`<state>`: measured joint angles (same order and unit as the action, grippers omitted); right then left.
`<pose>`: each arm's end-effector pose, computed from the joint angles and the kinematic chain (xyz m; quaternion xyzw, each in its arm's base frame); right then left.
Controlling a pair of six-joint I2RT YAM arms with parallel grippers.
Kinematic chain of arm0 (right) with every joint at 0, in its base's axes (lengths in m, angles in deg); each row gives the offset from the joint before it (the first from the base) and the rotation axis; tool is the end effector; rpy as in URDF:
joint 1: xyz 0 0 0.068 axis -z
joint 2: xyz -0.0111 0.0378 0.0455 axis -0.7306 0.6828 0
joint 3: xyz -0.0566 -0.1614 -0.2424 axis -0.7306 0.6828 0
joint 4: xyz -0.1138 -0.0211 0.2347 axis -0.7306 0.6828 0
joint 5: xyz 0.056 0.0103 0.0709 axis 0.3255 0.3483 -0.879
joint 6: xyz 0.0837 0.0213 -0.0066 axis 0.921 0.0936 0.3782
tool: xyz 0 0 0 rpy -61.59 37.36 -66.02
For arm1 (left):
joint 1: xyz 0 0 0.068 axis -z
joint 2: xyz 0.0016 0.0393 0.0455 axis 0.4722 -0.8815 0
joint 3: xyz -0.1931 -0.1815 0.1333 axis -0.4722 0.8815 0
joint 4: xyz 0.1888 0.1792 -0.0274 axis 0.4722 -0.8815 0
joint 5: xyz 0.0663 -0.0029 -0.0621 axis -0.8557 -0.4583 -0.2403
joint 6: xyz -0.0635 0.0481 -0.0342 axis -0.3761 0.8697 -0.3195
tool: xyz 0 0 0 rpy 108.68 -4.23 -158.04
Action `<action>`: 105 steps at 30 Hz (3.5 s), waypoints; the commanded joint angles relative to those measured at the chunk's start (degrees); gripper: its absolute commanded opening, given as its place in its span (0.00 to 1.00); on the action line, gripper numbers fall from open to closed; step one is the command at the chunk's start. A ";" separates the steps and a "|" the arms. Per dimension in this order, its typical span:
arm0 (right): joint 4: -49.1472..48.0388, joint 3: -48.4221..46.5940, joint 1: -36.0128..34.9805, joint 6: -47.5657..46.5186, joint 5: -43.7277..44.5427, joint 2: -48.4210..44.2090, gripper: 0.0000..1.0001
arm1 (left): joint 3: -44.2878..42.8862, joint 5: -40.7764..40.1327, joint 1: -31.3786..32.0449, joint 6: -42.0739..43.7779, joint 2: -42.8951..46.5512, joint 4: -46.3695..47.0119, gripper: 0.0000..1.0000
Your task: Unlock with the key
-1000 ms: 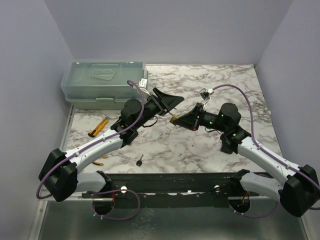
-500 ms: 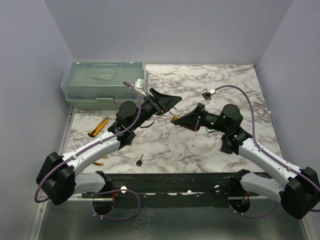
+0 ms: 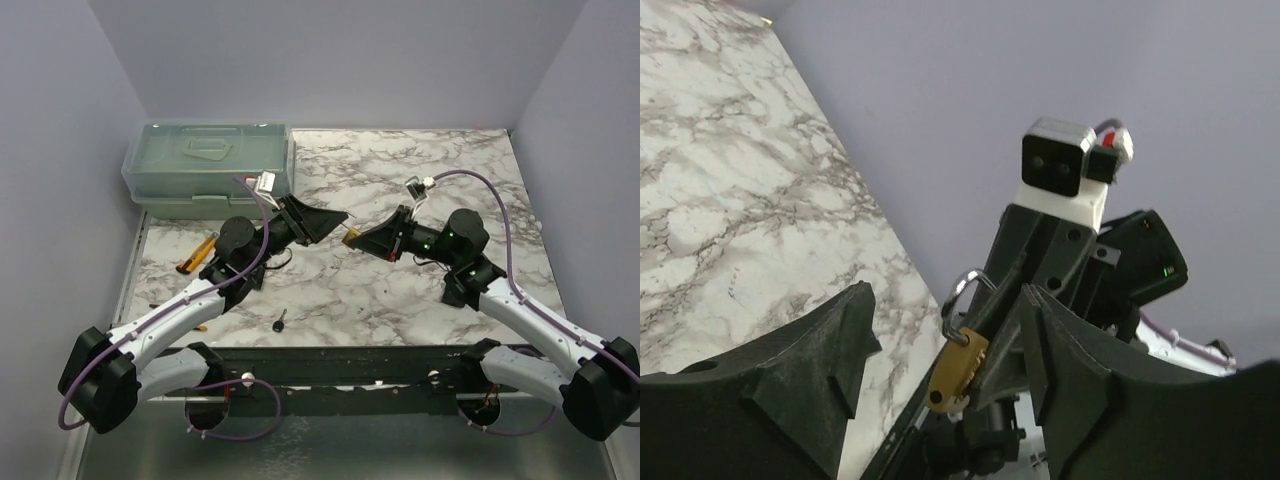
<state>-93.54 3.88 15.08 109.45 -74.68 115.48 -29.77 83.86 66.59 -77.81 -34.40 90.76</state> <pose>0.1911 0.1731 0.3315 -0.1710 0.6725 0.5883 0.4152 0.2075 -0.1866 0.3464 -0.0263 0.6438 -0.6188 0.4492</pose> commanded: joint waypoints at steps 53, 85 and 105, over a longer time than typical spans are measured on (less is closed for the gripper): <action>10.74 -0.89 0.04 -1.54 2.17 -2.45 0.79 | 2.20 6.82 -0.12 5.20 0.17 -0.12 0.00; 45.03 3.67 0.07 1.90 42.46 -22.05 0.80 | -38.33 14.15 -1.66 -1.74 -61.59 -0.53 0.00; 47.67 3.07 0.05 0.62 43.75 -22.81 0.80 | -55.70 11.43 -2.55 3.90 -75.46 -15.84 0.25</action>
<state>-47.25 7.11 15.41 110.90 -33.24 92.66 -83.35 95.82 64.32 -76.78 -109.04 79.01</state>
